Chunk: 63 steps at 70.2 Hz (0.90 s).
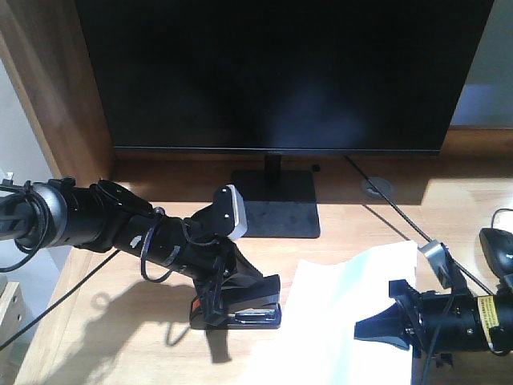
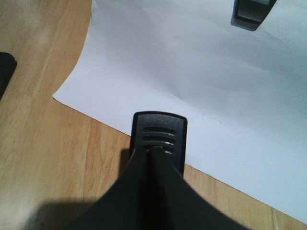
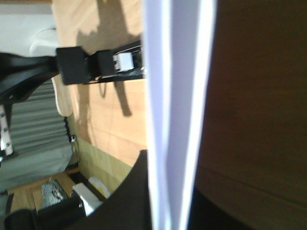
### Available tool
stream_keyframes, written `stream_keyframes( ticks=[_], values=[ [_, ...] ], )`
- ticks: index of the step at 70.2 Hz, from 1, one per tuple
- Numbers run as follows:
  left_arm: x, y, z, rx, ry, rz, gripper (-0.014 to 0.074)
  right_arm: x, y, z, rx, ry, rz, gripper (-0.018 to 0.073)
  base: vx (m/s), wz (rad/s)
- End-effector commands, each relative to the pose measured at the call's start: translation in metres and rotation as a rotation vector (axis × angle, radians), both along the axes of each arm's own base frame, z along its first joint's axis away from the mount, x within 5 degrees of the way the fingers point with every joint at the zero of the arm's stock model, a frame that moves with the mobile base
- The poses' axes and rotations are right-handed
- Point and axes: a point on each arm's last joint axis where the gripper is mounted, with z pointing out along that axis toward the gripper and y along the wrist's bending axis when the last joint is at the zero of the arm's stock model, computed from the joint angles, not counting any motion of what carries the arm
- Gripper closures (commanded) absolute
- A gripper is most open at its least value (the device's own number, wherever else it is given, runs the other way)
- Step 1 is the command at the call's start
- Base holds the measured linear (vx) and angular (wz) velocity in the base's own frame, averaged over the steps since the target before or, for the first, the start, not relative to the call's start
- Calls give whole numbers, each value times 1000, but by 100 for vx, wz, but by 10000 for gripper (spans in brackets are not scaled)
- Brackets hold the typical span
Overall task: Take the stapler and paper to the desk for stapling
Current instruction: 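Lay the paper flat under the stapler beside the left gripper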
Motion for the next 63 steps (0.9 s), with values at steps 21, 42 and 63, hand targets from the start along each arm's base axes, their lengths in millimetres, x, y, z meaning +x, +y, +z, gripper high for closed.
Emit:
stream_keyframes(
  ticks=[21,42,63],
  values=[
    [0,-5,25,-74,-30,1,603,-8,11,25,181,-265,248,562,0,0],
    [0,-5,25,-74,-30,1,603,-12,13,36,219,-366,310,562,0,0],
    [0,-5,25,-74,-30,1,603,-16,13,59,149,-480,314,562,0,0]
  ],
)
